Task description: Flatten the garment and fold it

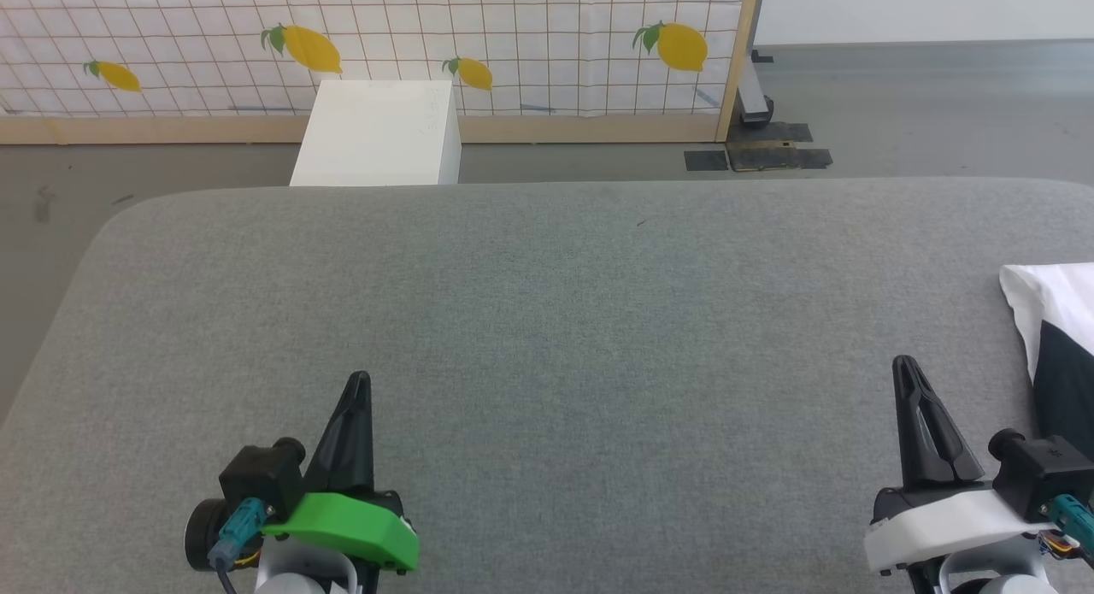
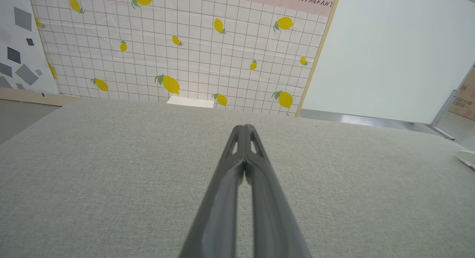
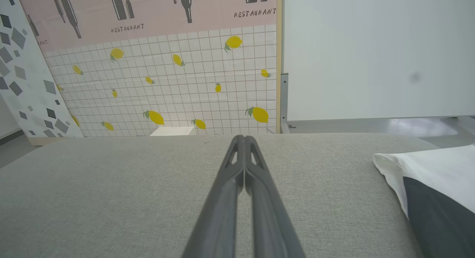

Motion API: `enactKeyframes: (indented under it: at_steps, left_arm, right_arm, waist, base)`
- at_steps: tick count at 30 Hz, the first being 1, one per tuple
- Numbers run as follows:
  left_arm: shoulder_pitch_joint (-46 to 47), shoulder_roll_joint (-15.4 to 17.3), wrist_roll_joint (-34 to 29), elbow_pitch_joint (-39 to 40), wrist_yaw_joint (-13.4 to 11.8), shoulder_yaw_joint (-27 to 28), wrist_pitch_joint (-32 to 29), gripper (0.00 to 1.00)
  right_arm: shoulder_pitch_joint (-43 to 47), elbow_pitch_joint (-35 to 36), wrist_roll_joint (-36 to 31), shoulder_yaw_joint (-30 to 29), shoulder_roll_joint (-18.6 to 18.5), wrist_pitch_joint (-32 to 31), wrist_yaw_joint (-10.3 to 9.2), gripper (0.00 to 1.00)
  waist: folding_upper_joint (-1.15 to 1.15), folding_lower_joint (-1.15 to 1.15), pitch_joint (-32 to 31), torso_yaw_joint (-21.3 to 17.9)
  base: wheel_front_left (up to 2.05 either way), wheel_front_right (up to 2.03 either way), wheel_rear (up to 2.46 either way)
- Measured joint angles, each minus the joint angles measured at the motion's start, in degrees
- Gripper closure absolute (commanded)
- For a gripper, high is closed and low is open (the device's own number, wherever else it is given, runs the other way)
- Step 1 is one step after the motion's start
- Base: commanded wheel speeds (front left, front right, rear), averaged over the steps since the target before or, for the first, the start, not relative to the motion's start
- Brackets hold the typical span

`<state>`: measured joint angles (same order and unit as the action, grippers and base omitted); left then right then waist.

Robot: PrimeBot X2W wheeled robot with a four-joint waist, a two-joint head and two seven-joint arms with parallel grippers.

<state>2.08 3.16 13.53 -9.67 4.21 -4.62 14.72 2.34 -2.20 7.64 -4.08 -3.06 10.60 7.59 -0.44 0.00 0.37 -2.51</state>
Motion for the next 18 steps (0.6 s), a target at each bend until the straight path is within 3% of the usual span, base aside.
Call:
enactKeyframes:
  at_steps: [18]
  left_arm:
    - [0.0, 0.0, -0.8, 0.6, -0.1, 0.2, -1.1, 1.00]
  right_arm:
    - [0.0, 0.0, -0.4, 0.2, 0.0, -0.8, 0.00, 1.00]
  waist:
    - [0.00, 0.00, 0.0, 0.2]
  base:
    - [0.00, 0.00, 0.00]
